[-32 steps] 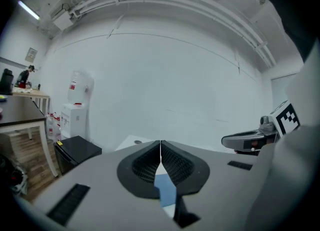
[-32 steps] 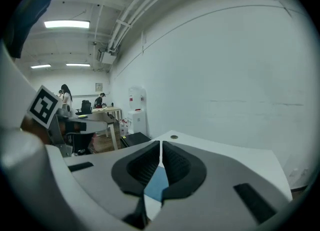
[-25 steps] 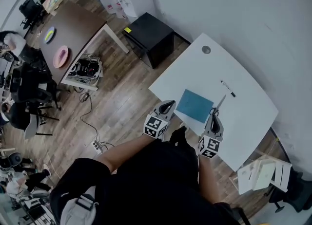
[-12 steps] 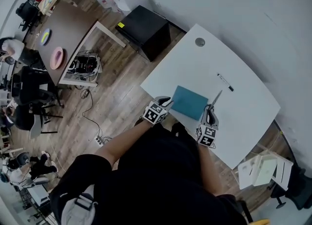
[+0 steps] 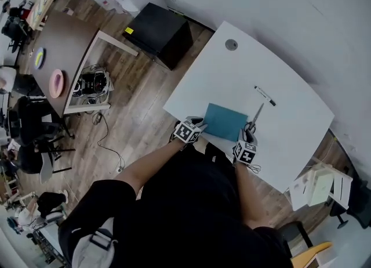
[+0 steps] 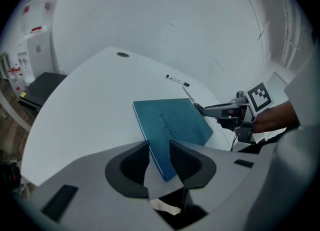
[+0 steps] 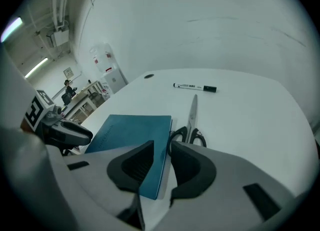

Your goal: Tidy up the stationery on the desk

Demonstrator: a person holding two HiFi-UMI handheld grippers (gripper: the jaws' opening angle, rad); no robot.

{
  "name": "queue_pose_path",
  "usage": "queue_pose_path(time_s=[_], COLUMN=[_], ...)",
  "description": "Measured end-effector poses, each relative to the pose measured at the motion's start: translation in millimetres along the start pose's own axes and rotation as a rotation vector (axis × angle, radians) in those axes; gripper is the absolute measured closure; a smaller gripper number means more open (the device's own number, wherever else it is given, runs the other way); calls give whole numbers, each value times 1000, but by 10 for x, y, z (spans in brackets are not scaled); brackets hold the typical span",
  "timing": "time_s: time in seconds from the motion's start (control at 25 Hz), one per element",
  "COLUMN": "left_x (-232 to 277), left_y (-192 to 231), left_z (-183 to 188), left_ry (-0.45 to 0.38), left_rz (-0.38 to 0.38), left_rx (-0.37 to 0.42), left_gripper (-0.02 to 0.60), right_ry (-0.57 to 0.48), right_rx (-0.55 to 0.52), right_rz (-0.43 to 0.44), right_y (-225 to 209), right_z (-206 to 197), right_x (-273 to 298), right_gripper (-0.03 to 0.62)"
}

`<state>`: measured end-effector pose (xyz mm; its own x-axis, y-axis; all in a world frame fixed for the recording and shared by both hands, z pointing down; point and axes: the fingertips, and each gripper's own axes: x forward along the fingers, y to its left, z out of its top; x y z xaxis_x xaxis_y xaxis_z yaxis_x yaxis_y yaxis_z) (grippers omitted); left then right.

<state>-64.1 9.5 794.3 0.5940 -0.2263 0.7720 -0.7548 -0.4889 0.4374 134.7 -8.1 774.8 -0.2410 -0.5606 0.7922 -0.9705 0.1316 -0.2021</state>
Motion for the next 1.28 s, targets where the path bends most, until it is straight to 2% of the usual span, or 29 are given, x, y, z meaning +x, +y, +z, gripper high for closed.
queue_pose_path(time_s=[0.12,0.4,0.6,0.76,0.88,1.08,1.28], left_x=[49,147,168,166,166,55,25], left_y=[46,148,140,128,143,189,347], left_z=[87,115,83,102,89,225,346], left_ry=[-19,69,118,122,123,142,164], left_rz=[-1,-59,-93,-143,-202,-272,-296], left_rx=[-2,4,16,32,37,54,83], left_gripper=[459,460,477,479,479,479,479], right_ry=[35,71,110,125,131,117,110], right_rx=[21,22,99,138,159,257,315], right_rz=[-14,-46,-31,-30,-48,-103,-110], right_y=[-32,-25,-54,-43,37,142,313], right_z=[-85,-92,-226,-233,-232,-294,-319], right_x=[52,21,67,69,88,106,114], right_gripper=[496,495,496,497,494,490,490])
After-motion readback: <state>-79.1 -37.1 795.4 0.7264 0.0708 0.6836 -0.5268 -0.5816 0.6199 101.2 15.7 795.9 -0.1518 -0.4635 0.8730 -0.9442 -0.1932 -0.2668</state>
